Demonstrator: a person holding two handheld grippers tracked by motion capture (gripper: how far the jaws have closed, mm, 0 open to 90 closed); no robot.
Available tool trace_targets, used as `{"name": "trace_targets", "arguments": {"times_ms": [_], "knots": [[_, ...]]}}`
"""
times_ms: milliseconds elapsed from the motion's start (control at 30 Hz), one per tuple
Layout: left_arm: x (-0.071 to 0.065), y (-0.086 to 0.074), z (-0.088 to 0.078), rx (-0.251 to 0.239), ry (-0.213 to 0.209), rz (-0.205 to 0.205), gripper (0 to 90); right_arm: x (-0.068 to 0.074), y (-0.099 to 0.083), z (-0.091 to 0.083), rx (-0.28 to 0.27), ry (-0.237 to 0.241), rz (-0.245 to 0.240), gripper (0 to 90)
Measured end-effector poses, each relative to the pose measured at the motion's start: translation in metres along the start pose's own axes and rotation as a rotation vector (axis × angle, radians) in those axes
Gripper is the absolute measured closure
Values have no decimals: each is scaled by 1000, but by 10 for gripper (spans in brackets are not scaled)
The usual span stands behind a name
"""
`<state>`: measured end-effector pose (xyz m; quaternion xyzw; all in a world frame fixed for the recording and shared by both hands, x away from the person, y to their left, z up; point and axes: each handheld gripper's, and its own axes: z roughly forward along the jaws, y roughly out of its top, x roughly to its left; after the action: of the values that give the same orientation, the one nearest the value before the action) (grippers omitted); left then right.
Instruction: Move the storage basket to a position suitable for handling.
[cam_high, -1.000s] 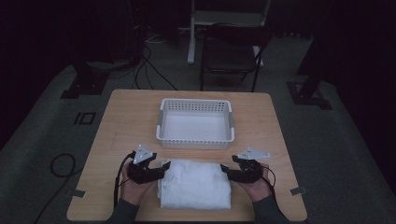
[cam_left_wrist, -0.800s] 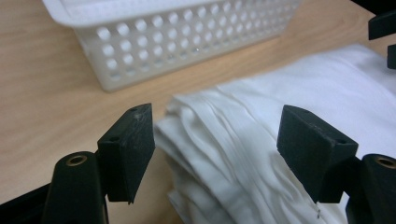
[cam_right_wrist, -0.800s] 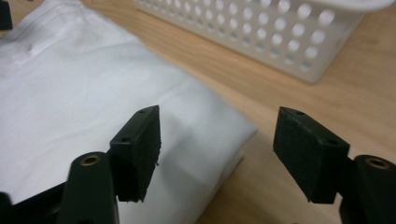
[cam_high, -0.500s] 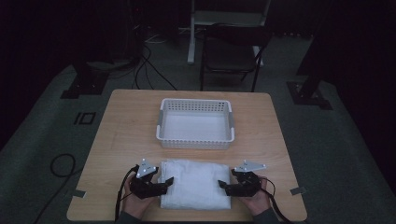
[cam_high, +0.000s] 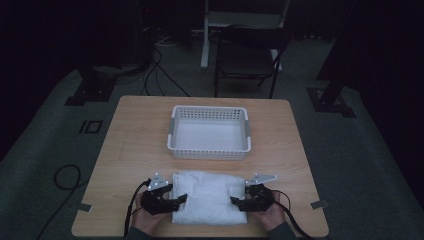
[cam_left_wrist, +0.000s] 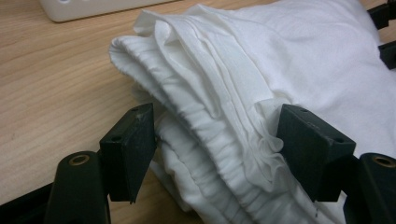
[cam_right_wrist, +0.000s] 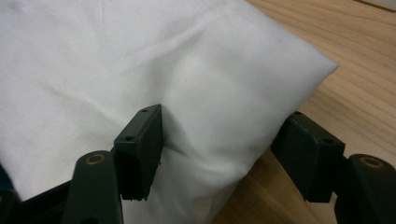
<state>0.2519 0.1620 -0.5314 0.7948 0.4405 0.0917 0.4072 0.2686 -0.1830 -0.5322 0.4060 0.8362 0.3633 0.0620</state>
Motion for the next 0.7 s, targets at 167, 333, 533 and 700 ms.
{"name": "trace_targets", "arguments": {"times_ms": [167, 333, 533, 700], "knots": [[6, 6, 7, 5, 1, 4, 285, -7, 4, 6, -7, -5, 7, 344], [9, 14, 12, -2, 27, 20, 291, -14, 11, 10, -17, -25, 9, 345], [15, 20, 16, -8, 47, 25, 290, -21, 19, 16, -24, -36, 18, 346], [19, 24, 18, -10, 62, 26, 290, -23, 24, 19, -27, -46, 19, 346]]}}
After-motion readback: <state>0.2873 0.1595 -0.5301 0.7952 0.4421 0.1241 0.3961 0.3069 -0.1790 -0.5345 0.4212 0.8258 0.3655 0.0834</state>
